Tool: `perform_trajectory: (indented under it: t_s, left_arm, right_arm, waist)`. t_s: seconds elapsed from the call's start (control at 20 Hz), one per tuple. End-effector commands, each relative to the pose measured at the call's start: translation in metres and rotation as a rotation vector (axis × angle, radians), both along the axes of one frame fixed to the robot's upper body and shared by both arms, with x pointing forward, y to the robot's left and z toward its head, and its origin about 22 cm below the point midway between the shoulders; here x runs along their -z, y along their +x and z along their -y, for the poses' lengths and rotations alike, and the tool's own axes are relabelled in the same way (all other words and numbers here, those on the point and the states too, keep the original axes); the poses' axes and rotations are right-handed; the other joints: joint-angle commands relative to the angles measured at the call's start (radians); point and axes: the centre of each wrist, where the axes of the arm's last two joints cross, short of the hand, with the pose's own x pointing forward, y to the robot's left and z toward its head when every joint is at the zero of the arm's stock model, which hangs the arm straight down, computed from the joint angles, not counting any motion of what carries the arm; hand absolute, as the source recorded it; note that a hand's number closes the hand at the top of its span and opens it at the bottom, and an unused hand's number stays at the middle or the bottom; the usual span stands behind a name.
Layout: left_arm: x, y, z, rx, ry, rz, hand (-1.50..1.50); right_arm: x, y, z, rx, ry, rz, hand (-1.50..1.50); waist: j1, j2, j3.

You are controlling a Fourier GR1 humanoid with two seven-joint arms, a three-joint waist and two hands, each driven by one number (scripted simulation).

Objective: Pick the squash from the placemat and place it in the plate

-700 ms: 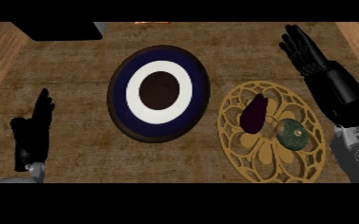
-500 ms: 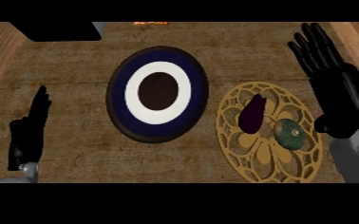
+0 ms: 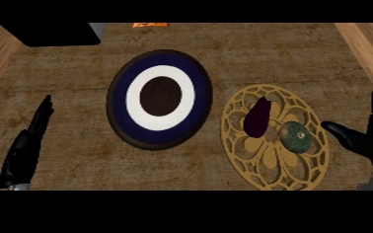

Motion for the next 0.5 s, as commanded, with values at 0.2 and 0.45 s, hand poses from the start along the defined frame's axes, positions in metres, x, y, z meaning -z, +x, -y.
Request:
perform_trajectory:
  t_s: [0.2, 0.45]
  left_arm:
    - [0.004, -0.019, 0.002, 0.052, 0.030, 0.017, 0.00]
    - [0.002, -0.006, 0.005, 0.045, 0.001, 0.012, 0.00]
  right_arm:
    - [0.019, -0.095, 0.014, 0.060, 0.005, 0.083, -1.50]
    - [-0.005, -0.112, 0.038, -0.087, -0.262, -0.174, -1.50]
  waist:
    - [0.029, 0.005, -0.002]
    - [0.019, 0.005, -0.003]
